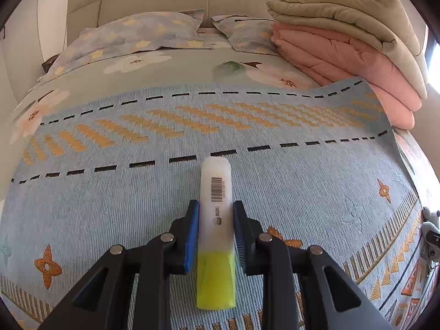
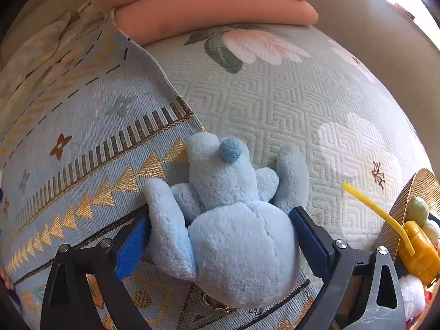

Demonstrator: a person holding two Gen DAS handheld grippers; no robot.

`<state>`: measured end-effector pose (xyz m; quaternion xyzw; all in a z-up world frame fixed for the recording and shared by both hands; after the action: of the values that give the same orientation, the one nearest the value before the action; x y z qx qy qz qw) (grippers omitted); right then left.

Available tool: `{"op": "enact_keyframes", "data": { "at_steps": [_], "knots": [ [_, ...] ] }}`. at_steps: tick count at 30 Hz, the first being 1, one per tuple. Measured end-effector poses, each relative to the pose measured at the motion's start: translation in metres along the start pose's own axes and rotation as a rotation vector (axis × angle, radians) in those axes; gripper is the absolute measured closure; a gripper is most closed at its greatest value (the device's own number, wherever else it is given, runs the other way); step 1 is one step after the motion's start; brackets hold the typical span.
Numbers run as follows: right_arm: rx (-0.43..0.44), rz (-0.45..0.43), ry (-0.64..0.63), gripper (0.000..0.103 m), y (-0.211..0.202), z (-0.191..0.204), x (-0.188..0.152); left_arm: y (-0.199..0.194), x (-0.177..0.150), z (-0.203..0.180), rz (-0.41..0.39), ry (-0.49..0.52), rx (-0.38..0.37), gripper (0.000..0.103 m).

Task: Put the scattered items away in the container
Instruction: 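Grasp the white highlighter with the left tool while the right tool grasps the light blue plush, then carry the highlighter with the left tool while the right tool carries the blue plush to the basket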

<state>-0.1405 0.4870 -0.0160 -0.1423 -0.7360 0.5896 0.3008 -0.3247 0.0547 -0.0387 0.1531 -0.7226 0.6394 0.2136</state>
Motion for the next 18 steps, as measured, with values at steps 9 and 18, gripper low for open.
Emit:
{"op": "enact_keyframes", "data": {
  "at_steps": [9,18],
  "knots": [
    [0.108,0.009,0.091,0.04,-0.023,-0.027,-0.015,-0.04,0.003,-0.034,-0.009,0.085,-0.068,0.082],
    [0.278,-0.06,0.097,0.039,-0.108,-0.027,-0.065,-0.103,-0.012,-0.092,-0.031,0.204,-0.16,0.082]
  ]
}}
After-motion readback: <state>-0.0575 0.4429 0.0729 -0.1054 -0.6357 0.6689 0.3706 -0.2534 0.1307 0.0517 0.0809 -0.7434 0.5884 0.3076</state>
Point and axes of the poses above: each gripper's, at about its wrist camera, not at the fingertips, and y roughly the way its jaws point, z to its left, x to its top, the point moved 7 cm from there along y, roughly the way its jaws point, and after that the axes turned 8 degrees about z, right-handed, at the moved point
